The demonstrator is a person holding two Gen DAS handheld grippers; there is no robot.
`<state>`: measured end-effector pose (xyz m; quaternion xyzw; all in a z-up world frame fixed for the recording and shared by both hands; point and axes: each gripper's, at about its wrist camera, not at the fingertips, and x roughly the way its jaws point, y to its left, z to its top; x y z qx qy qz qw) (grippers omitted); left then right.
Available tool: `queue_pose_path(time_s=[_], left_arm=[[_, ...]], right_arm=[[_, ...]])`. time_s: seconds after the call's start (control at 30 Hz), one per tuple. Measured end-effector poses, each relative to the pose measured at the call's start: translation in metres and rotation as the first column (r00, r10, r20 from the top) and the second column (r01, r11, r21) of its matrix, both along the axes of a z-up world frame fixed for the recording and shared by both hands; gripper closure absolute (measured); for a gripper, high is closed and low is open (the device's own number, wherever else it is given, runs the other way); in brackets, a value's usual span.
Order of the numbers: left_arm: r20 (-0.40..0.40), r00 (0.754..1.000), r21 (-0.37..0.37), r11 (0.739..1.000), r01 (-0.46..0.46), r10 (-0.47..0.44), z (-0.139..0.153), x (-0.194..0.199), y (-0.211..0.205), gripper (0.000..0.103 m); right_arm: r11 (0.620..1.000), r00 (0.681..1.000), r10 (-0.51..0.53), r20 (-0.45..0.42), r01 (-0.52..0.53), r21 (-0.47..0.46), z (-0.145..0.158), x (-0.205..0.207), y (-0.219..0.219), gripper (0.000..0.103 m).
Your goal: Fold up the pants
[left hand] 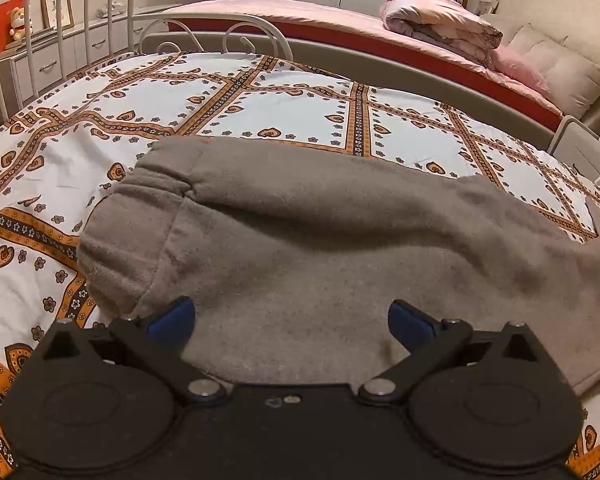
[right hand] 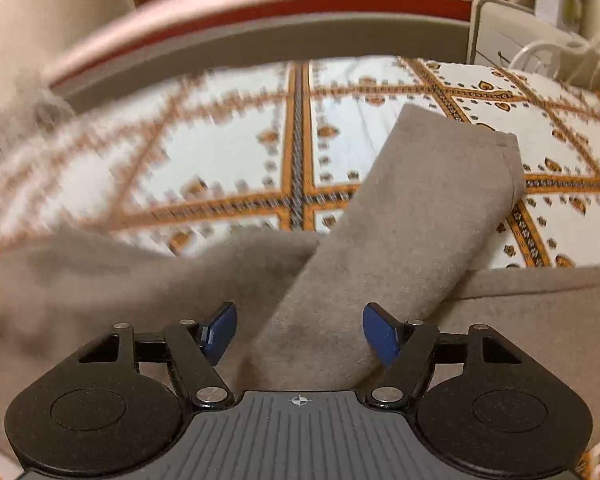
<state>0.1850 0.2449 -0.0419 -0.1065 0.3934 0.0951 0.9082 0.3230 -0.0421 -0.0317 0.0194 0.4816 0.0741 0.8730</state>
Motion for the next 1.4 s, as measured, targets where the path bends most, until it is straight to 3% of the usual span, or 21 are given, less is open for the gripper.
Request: queue_pose_path(time_s=[0.03,0.07,0.1,0.3,0.4,0.47,0.53,0.57,0.6,0.67,0.77,0.93,0.97,1.0,1.13,1.2,1.27,1.33,1.37,1.4], left_arm=[[0.001,1.000,-0.004,1.000,-0.002,0.002,0.000,0.000,0.000,0.006],[0.002,1.000,-0.007,1.000,-0.004,0.004,0.000,0.000,0.001,0.006],[0.002,1.000,-0.009,1.000,-0.004,0.004,0.000,0.000,0.001,0.006],[0.006,1.000,-0.026,1.000,0.016,-0.016,0.002,-0.003,0.005,0.006],[0.005,1.000,-0.033,0.999,0.029,-0.029,0.003,-0.005,0.005,0.006],[0.002,1.000,-0.034,0.999,0.029,-0.029,0.003,-0.004,0.005,0.006],[0.001,1.000,-0.032,0.999,0.026,-0.026,0.003,-0.004,0.005,0.006],[0.000,1.000,-0.031,0.999,0.027,-0.027,0.002,-0.004,0.005,0.006],[-0.001,1.000,-0.031,0.999,0.027,-0.027,0.002,-0.004,0.005,0.006],[-0.002,1.000,-0.029,0.999,0.026,-0.026,0.002,-0.003,0.005,0.006],[-0.011,1.000,-0.009,1.000,0.029,-0.029,0.000,-0.001,0.002,0.006],[-0.022,0.999,0.014,1.000,0.024,-0.024,0.000,0.001,-0.002,0.006],[-0.022,1.000,0.013,1.000,0.021,-0.021,0.000,0.001,-0.002,0.006],[-0.021,1.000,0.011,1.000,0.020,-0.020,0.000,0.001,-0.001,0.006],[-0.018,0.999,0.008,1.000,0.029,-0.029,0.000,0.000,0.000,0.006],[-0.017,0.999,0.010,0.999,0.040,-0.040,0.000,-0.002,0.000,0.006],[-0.018,0.998,0.016,0.998,0.054,-0.054,0.000,-0.002,0.000,0.006],[-0.019,0.998,0.021,0.998,0.065,-0.065,-0.001,-0.003,0.000,0.006],[-0.018,0.998,0.020,0.998,0.064,-0.064,-0.001,-0.003,0.000,0.006],[-0.017,0.998,0.019,0.998,0.062,-0.061,-0.001,-0.003,-0.001,0.006]], right_arm=[[0.999,1.000,0.008,-0.013,-0.008,-0.049,-0.005,0.003,0.003,0.034],[0.996,0.999,0.028,-0.019,-0.029,-0.089,-0.008,0.003,0.005,0.059],[0.994,0.999,0.045,-0.027,-0.047,-0.096,-0.010,0.001,0.003,0.098],[0.999,0.998,0.027,0.056,-0.029,0.040,0.023,-0.067,-0.048,0.098],[0.999,0.999,0.029,-0.033,-0.027,0.041,-0.004,-0.096,-0.070,0.098],[0.993,0.997,-0.008,-0.071,0.016,0.116,-0.016,-0.098,-0.083,0.094],[0.992,0.999,-0.042,-0.035,0.045,0.121,-0.004,-0.099,-0.088,0.071],[0.991,0.998,-0.056,0.042,0.050,0.121,0.007,-0.102,-0.090,0.049],[0.994,0.993,-0.048,0.105,0.037,0.101,0.017,-0.103,-0.089,0.043],[0.998,0.983,-0.028,0.184,0.017,0.057,0.030,-0.097,-0.083,0.043],[0.999,0.977,0.042,0.210,-0.035,-0.036,0.033,-0.071,-0.059,0.043],[0.954,0.977,0.181,0.116,-0.146,-0.261,-0.002,-0.030,-0.025,0.044],[0.942,0.976,0.189,0.110,-0.149,-0.299,-0.008,-0.027,-0.027,0.067],[0.940,0.979,0.178,0.104,-0.138,-0.311,-0.011,-0.028,-0.034,0.098],[0.994,0.989,-0.028,0.144,0.044,-0.104,0.014,-0.045,-0.097,0.099],[0.981,0.980,-0.178,0.087,0.170,0.093,0.020,-0.064,-0.147,0.099],[0.961,0.968,-0.249,-0.013,0.249,0.125,0.002,-0.076,-0.180,0.097],[0.962,0.966,-0.219,-0.139,0.237,0.134,-0.022,-0.077,-0.194,0.094],[0.963,0.973,-0.209,-0.097,0.222,0.154,-0.019,-0.082,-0.197,0.091],[0.968,0.979,-0.197,-0.055,0.203,0.146,-0.012,-0.086,-0.196,0.082]])
